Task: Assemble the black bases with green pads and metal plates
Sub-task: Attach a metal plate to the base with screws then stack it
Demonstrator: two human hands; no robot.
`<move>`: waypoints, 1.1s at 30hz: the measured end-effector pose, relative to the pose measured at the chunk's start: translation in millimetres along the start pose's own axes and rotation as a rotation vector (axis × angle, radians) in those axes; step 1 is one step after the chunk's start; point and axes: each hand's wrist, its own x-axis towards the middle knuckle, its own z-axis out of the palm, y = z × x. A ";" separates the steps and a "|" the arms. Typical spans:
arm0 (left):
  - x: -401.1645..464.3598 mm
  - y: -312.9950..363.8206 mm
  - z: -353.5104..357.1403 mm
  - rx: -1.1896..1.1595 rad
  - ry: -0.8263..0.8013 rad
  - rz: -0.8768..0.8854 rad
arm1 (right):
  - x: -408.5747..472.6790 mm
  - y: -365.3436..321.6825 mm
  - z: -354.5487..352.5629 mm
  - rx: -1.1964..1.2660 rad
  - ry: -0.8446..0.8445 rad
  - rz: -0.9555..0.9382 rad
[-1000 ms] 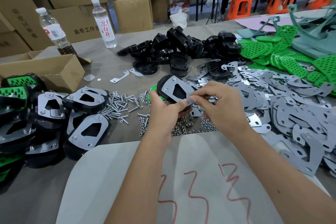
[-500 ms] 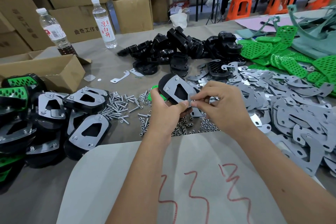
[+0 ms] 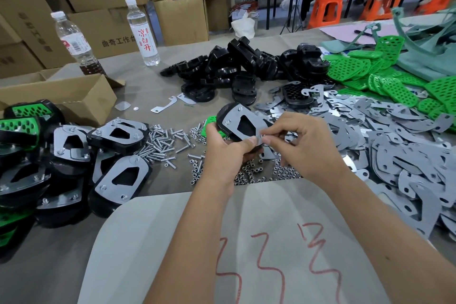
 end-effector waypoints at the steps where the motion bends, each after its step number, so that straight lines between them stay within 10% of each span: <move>1: -0.2 0.2 0.0 0.002 -0.002 0.000 | 0.1 -0.2 0.4 0.007 0.015 -0.001; 33: 7.3 4.8 -5.0 -0.221 0.105 -0.091 | -7.0 -1.2 10.8 0.125 0.005 0.042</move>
